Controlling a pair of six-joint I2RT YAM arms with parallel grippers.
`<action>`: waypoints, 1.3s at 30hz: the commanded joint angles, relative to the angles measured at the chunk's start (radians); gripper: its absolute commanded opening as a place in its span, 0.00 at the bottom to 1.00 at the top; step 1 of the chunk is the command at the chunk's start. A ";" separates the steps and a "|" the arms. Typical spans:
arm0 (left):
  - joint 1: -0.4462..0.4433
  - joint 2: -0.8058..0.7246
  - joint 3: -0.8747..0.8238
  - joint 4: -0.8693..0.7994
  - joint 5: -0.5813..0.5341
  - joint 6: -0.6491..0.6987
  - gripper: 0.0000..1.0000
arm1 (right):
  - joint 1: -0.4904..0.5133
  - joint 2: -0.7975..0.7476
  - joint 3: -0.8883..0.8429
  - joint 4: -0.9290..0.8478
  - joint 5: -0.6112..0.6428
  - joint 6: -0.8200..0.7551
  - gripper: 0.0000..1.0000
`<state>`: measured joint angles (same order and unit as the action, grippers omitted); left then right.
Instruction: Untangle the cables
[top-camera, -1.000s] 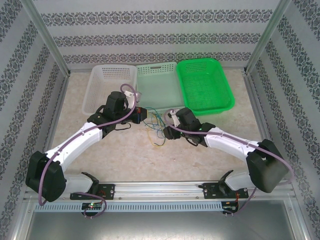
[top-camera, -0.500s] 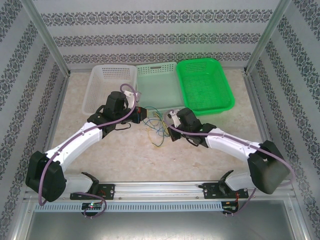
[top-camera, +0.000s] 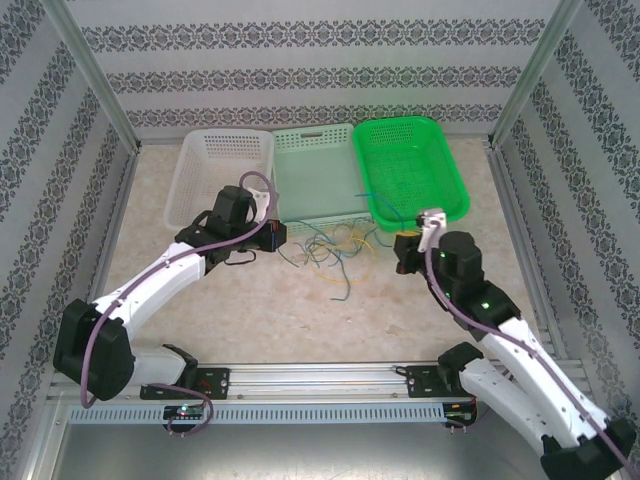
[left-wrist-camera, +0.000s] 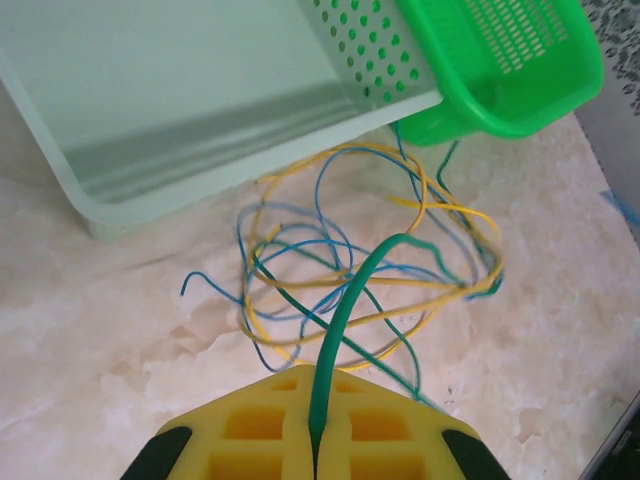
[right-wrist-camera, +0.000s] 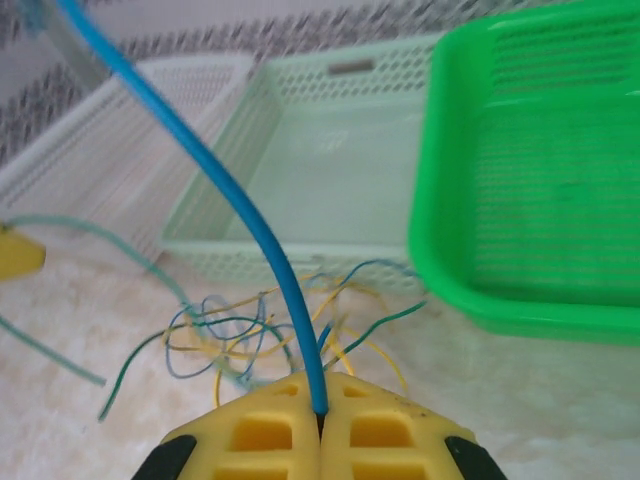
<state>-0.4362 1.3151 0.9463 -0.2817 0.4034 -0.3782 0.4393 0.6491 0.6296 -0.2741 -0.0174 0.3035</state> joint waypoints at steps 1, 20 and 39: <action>0.012 0.017 0.002 -0.042 0.014 0.032 0.00 | -0.053 -0.071 -0.013 -0.107 0.040 0.053 0.01; 0.011 0.018 -0.042 -0.019 0.057 0.023 0.00 | -0.169 0.274 0.183 0.072 -0.312 0.220 0.00; 0.010 0.020 -0.067 0.009 0.060 0.012 0.00 | -0.144 0.972 0.681 -0.086 -0.427 0.306 0.00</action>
<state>-0.4362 1.3514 0.8764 -0.3004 0.4599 -0.3672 0.2859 1.5291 1.2118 -0.2821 -0.4046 0.5991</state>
